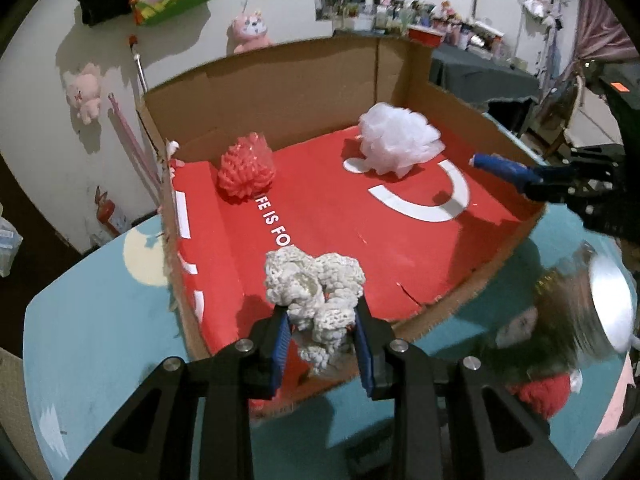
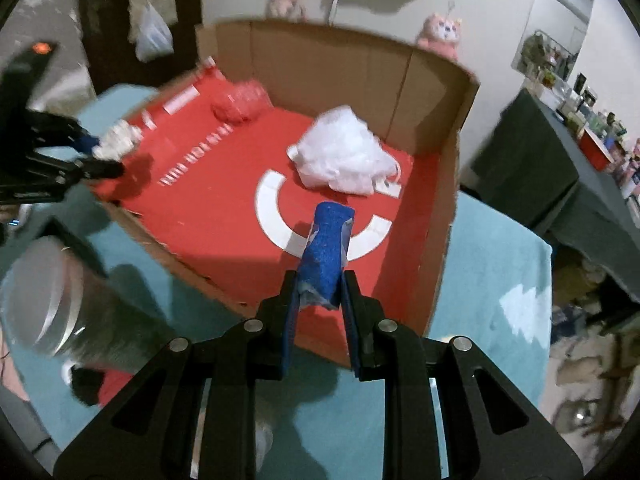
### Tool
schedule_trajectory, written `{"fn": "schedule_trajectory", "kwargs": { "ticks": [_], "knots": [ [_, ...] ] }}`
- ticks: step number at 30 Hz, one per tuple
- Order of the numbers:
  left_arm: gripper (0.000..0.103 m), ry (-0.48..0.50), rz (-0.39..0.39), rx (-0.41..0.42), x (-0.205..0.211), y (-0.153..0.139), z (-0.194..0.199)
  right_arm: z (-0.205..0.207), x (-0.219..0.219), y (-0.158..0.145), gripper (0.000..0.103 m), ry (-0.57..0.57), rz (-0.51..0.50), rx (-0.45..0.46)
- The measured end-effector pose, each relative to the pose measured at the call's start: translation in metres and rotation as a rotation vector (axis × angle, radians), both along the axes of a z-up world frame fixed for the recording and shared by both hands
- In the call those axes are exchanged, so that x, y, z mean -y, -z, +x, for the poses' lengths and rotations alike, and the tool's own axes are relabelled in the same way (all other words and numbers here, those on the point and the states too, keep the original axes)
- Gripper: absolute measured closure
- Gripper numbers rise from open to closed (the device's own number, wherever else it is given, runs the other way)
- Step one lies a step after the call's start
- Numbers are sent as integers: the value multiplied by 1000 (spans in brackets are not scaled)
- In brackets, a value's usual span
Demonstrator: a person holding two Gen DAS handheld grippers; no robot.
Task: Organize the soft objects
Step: 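Carry the blue cloth and cream scrunchie over into the red box, then open both tools to release the blue cloth and scrunchie in the box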
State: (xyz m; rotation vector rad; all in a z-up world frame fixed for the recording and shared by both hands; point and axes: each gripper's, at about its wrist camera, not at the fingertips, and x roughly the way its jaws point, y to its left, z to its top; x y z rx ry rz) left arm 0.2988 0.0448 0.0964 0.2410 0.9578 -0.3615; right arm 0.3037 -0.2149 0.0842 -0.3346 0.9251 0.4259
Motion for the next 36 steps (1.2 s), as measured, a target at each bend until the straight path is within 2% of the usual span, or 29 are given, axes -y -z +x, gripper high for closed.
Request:
{"fn": "schedule_trajectory", "kwargs": {
  "ticks": [7,16,25,36],
  "knots": [
    [70,-27,66,-73,11,20,29,37,-8,23,83,45,-71,-106],
    [68,-56,118,-137,12,44,51,48,-17,40,82,46,-135,-131],
    [64,-51,139,-136,11,47,52,49,-17,47,80,47,-129,-161],
    [54,-42,142,-134,16,49,55,52,-21,53,77,54,-127,-185]
  ]
}}
